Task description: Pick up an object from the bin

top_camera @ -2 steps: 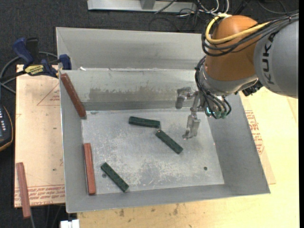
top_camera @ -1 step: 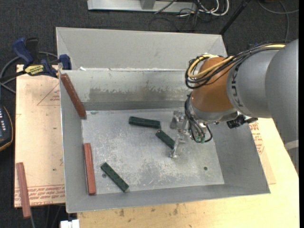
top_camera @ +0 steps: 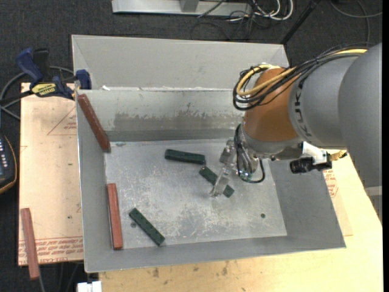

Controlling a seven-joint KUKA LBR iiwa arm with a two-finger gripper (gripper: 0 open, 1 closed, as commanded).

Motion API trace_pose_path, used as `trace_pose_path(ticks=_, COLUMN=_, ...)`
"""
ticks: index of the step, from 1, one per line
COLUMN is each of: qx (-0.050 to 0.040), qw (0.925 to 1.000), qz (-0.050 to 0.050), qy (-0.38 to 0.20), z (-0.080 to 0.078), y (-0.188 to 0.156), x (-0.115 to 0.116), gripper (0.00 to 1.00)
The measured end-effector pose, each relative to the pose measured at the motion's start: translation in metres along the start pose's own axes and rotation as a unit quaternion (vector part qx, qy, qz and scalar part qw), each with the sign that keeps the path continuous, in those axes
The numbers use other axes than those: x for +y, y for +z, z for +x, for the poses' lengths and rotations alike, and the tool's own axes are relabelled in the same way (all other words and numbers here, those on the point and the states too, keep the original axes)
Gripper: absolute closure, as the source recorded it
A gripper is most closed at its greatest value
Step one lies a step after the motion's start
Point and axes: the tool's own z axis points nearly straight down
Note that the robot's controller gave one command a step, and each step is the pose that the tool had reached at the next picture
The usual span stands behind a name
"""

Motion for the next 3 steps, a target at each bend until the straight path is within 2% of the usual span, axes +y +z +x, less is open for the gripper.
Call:
trace_pose_path(ticks=1, qx=-0.0006, qw=0.9986, qz=0.000, qy=0.053, z=-0.004, y=0.001, x=-0.001, gripper=0.00)
trace_pose_path(ticks=2, qx=0.0008, qw=0.9930, qz=0.001, qy=0.118, z=0.009, y=0.031, x=0.002, gripper=0.00)
trace_pose_path(ticks=3, qx=-0.0004, qw=0.9932, qz=0.001, qy=0.116, z=0.009, y=0.031, x=0.002, gripper=0.00)
